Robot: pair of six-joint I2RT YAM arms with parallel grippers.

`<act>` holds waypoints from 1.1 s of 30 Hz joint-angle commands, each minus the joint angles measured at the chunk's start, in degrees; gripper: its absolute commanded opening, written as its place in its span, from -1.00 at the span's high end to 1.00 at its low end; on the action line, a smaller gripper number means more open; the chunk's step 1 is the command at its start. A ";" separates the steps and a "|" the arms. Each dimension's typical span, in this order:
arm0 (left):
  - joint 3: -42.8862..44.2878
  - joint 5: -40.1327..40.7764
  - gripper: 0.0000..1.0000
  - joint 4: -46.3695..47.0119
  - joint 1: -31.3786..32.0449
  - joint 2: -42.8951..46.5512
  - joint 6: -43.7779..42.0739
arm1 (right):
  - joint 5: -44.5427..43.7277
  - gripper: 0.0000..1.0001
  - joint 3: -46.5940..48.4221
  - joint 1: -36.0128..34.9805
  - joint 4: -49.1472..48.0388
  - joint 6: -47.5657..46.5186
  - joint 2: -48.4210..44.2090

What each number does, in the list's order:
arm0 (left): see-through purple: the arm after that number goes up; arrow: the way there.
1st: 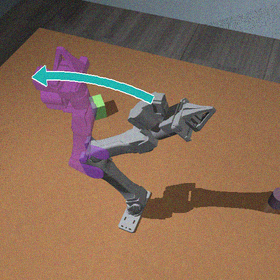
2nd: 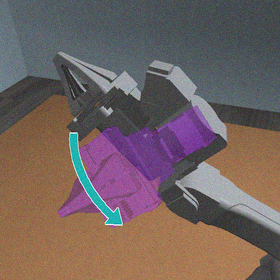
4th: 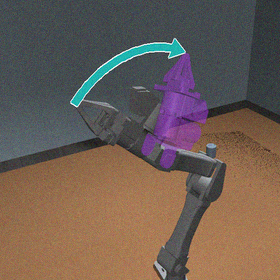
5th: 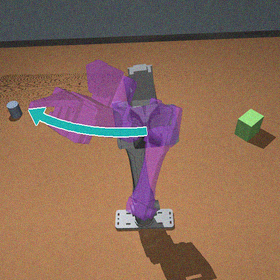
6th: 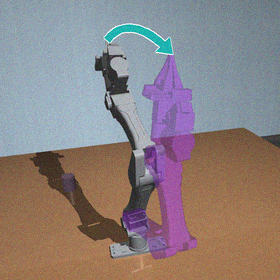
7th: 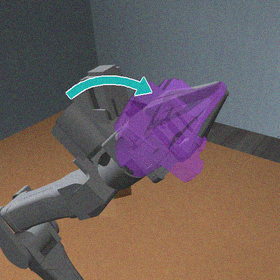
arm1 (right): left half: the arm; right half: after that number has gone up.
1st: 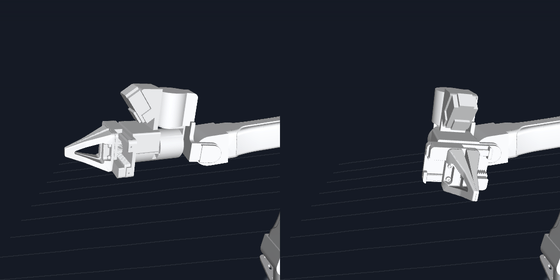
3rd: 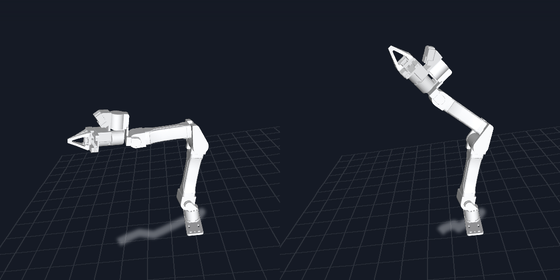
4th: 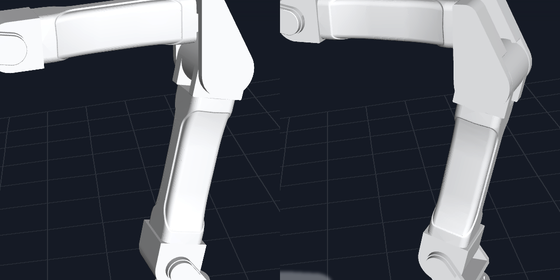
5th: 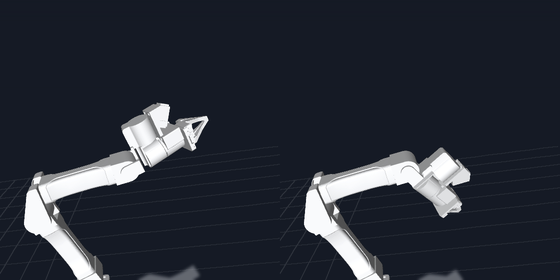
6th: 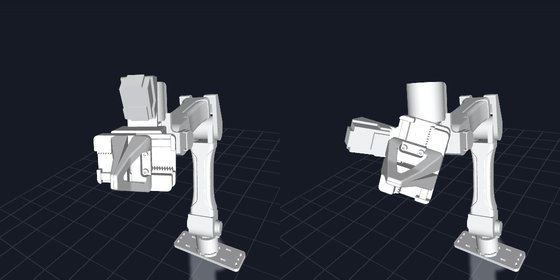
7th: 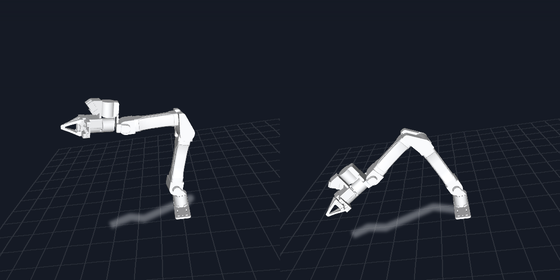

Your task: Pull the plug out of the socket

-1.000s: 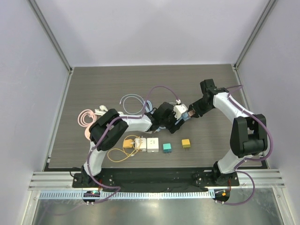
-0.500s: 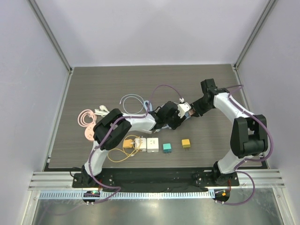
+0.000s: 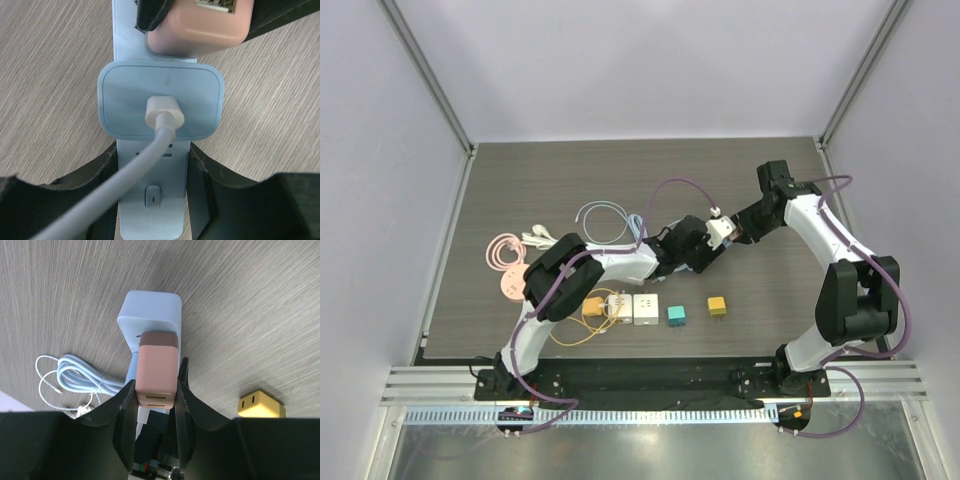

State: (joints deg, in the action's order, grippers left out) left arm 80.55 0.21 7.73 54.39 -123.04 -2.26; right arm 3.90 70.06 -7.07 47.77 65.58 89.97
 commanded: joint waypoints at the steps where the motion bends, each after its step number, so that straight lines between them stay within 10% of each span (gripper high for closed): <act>1: -3.29 3.84 1.00 -4.92 -0.51 -1.06 0.77 | 7.69 0.98 2.72 1.79 1.98 1.48 -6.91; 21: -7.79 -9.26 1.00 -5.17 4.85 4.13 -16.98 | 12.27 0.98 4.63 0.65 -2.33 2.97 5.90; 33: -5.06 -23.21 1.00 -9.55 0.20 3.51 -11.19 | 6.91 0.97 5.80 1.01 0.40 -5.71 4.43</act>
State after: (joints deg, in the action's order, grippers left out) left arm 74.06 -7.01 5.45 54.50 -118.56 -12.93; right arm 11.88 75.57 -5.93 57.87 63.75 99.81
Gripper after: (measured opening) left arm 0.482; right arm 0.366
